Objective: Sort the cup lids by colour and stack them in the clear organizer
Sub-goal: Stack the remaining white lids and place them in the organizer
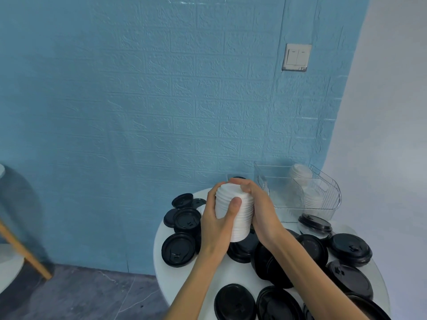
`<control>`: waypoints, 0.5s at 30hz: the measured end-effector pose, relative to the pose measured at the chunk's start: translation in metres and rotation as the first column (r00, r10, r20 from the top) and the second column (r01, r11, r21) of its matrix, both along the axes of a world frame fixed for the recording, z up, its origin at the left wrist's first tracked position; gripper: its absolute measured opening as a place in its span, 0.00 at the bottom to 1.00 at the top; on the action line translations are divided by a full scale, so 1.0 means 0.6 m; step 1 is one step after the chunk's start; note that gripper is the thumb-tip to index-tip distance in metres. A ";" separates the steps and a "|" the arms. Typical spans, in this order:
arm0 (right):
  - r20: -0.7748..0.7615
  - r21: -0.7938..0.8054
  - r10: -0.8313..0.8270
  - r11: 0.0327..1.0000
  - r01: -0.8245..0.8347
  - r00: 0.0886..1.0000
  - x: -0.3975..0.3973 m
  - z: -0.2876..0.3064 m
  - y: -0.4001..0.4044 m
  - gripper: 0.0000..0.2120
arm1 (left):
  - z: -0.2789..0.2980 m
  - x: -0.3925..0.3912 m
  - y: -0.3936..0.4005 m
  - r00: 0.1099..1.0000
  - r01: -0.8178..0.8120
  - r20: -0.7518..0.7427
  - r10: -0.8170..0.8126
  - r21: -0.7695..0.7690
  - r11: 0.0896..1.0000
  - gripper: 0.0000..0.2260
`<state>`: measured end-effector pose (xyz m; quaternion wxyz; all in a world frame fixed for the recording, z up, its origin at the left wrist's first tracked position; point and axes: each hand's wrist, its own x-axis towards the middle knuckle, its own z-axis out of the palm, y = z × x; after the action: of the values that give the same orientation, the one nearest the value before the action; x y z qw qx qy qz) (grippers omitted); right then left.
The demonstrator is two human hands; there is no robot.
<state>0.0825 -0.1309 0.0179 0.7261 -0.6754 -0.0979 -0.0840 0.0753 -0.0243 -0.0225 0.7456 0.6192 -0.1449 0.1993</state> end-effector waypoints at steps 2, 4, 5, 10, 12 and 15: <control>0.009 -0.013 -0.019 1.000 0.019 1.000 0.002 -0.006 -0.005 0.18 | -0.008 0.006 -0.005 1.000 0.000 -0.008 0.000 -0.010 1.000 0.28; 0.002 -0.014 -0.041 0.999 0.041 0.999 0.001 -0.014 -0.009 0.17 | -0.018 0.009 -0.011 1.000 -0.024 -0.007 0.024 -0.004 1.000 0.33; -0.003 -0.014 -0.043 0.999 0.043 0.999 0.000 -0.018 -0.010 0.16 | -0.025 0.010 -0.015 0.999 -0.038 -0.008 0.038 -0.009 0.999 0.35; 0.000 -0.004 -0.019 1.000 0.019 1.000 -0.007 -0.028 -0.018 0.16 | -0.034 0.007 -0.023 0.997 -0.077 0.023 0.077 0.019 0.997 0.31; 0.000 -0.013 -0.006 1.000 0.006 1.000 -0.008 -0.028 -0.024 0.16 | -0.036 0.008 -0.024 0.997 -0.069 0.043 0.067 0.047 0.996 0.30; 0.006 -0.063 0.019 0.998 -0.018 1.000 -0.006 -0.032 -0.029 0.16 | -0.041 0.008 -0.022 0.995 -0.080 0.064 0.076 0.054 0.995 0.31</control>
<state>0.0790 -0.1485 -0.0012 0.7048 -0.6968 -0.1093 -0.0764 0.0802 -0.0378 -0.0473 0.7145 0.6388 -0.1494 0.2433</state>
